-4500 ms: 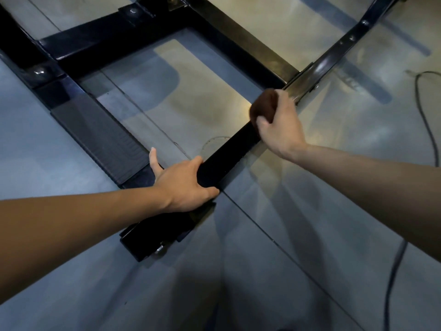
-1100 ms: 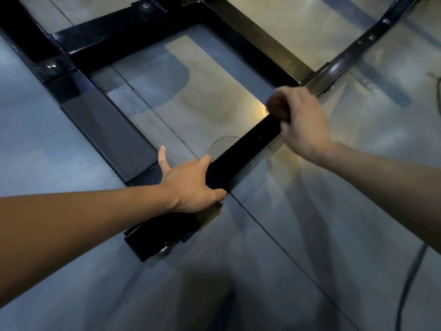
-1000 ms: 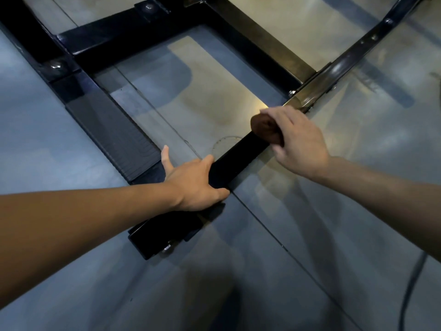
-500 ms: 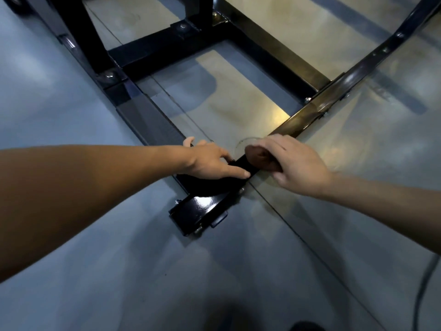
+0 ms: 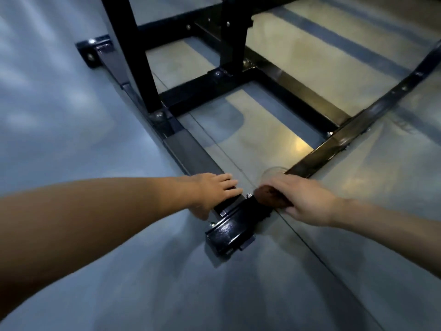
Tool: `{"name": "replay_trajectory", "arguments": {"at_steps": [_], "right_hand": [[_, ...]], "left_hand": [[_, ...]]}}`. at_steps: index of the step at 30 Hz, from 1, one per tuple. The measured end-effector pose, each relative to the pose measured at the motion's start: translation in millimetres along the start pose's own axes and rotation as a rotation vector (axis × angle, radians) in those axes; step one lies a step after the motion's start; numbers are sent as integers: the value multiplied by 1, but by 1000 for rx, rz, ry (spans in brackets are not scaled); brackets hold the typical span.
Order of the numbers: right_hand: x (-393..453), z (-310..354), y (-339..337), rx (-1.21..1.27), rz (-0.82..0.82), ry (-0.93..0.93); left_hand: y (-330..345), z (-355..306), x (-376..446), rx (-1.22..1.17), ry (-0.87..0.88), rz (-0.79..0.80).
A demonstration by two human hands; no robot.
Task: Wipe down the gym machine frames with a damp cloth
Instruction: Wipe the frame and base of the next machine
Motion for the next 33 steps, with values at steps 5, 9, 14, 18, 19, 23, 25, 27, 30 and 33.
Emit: {"name": "replay_trajectory", "arguments": {"at_steps": [5,9,14,18,19,23,25,27,30,33], "right_hand": [[9,-49,-14,-3,-218,481],[12,-8,-4,-46,-204,387],[0,36,22,-131,-162,-77],[3,-13,8,29,-248,166],[7,-22,4,9,-281,243],[21,0,5,-14,-298,241],[15,26,19,40,-254,115],[0,45,33,91,-148,-48],[-16,30,34,116,-79,-171],[-12,-7,16,100,-253,45]], "left_hand": [[7,12,4,-154,-19,-196],[15,12,12,-162,7,-240],[11,13,16,-116,10,-240],[19,16,13,-170,10,-243],[18,17,13,-172,12,-238],[18,16,16,-170,15,-237],[19,17,16,-167,16,-258],[20,17,16,-162,16,-258],[20,16,16,-158,14,-237],[21,16,17,-160,11,-222]]}}
Point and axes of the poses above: each hand's wrist, its own x-axis towards the middle knuckle, its own y-axis out of the palm, z = x × y, the point moved 4 cm from there along x, towards the middle knuckle, and after that the axes turned 5 degrees about -z, right-handed, at the moved point
